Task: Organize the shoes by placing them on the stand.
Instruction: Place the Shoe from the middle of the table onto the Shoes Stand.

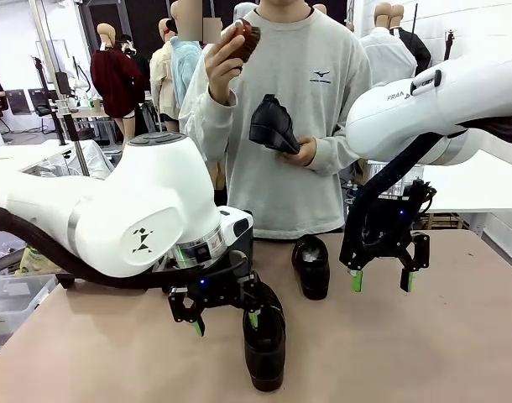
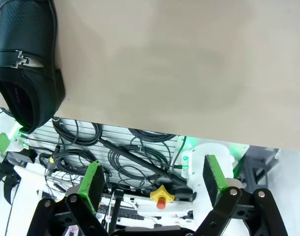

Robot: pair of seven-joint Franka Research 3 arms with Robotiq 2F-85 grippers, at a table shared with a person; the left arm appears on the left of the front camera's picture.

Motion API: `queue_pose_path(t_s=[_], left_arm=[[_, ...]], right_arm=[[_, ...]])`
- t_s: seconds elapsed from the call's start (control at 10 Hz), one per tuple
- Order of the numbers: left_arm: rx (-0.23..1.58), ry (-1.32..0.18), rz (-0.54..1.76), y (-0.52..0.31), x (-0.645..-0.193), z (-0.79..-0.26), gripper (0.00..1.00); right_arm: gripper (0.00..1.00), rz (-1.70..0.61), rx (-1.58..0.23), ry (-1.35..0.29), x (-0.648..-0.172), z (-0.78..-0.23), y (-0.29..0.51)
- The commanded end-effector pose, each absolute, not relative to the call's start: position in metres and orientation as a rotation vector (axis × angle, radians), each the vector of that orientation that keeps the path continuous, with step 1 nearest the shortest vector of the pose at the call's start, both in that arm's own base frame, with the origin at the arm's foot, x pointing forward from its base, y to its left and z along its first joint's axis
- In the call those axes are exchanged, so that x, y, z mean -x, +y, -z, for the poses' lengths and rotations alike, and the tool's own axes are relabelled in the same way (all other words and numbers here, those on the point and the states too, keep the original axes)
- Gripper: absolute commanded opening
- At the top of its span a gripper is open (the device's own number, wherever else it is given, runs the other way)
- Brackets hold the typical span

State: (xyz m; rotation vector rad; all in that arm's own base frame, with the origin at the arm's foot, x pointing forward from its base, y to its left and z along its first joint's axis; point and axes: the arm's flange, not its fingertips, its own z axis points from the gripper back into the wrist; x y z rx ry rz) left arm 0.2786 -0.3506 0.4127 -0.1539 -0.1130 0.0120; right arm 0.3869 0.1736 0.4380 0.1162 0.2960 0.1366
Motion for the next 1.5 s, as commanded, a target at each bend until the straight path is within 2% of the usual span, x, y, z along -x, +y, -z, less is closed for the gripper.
queue_pose_path(t_s=[0.0, 0.5, 1.0, 1.4], left_arm=[[0.186, -0.078, 0.012, -0.357, -0.296, -0.403, 1.00], [0.135, -0.024, 0.033, -0.363, -0.305, -0.370, 1.00], [0.092, -0.063, 0.012, -0.379, -0.304, -0.350, 1.00], [0.090, -0.057, -0.021, -0.384, -0.309, -0.349, 0.22]], right_arm=[[1.00, -0.120, -0.117, 0.298, -0.387, -0.439, 0.176], [1.00, -0.120, -0.117, 0.298, -0.387, -0.439, 0.176], [1.00, -0.120, -0.117, 0.298, -0.387, -0.439, 0.176], [1.00, -0.120, -0.117, 0.298, -0.387, -0.439, 0.176]])
